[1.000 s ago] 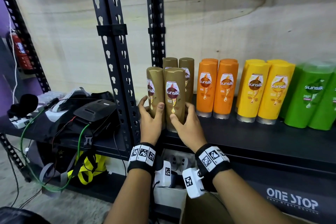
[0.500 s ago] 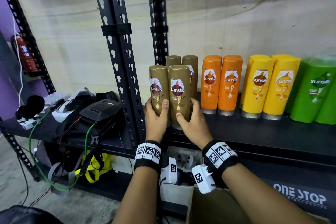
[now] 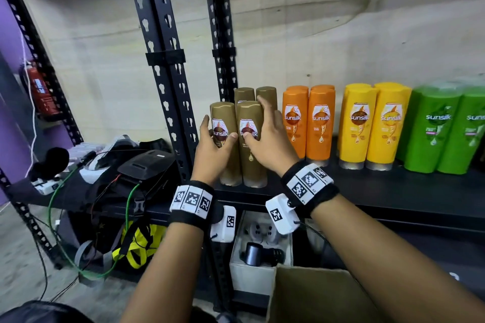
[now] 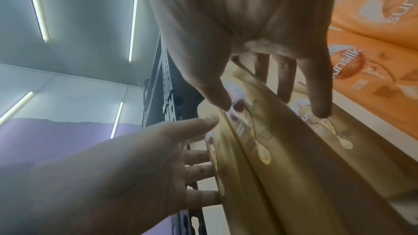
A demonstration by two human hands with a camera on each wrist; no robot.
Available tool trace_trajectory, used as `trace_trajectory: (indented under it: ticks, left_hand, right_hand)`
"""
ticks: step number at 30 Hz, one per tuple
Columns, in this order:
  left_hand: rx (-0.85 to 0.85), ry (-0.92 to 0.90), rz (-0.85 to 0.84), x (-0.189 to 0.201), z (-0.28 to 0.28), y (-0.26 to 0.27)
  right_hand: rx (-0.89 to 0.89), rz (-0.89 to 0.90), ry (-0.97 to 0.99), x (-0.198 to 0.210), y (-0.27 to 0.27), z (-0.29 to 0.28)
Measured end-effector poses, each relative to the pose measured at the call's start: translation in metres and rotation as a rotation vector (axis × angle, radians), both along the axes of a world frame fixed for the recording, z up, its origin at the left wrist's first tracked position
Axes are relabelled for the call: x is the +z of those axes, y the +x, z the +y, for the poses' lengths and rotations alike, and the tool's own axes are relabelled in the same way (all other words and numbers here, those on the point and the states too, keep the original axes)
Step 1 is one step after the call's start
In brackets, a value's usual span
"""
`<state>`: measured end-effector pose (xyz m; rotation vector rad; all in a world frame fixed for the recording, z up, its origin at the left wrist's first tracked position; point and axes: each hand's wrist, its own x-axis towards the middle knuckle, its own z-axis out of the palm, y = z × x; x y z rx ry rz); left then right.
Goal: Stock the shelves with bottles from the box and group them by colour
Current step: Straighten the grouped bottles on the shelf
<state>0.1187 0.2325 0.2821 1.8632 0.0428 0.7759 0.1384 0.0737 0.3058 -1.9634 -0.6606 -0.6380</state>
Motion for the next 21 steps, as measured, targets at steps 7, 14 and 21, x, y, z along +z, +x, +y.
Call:
trace_trajectory:
  ticks: [7, 14, 21]
  left_hand:
    - [0.027, 0.215, 0.037, 0.021, 0.004, -0.003]
    - [0.062, 0.239, 0.032, 0.016, 0.005, 0.012]
    - [0.112, 0.226, 0.050, 0.017, -0.002, 0.038]
  right_hand:
    - [-0.026, -0.032, -0.047, -0.001, 0.001, 0.003]
    - [-0.037, -0.048, -0.069, -0.006, 0.012, 0.002]
    - [-0.068, -0.025, -0.036, -0.006, 0.033, 0.007]
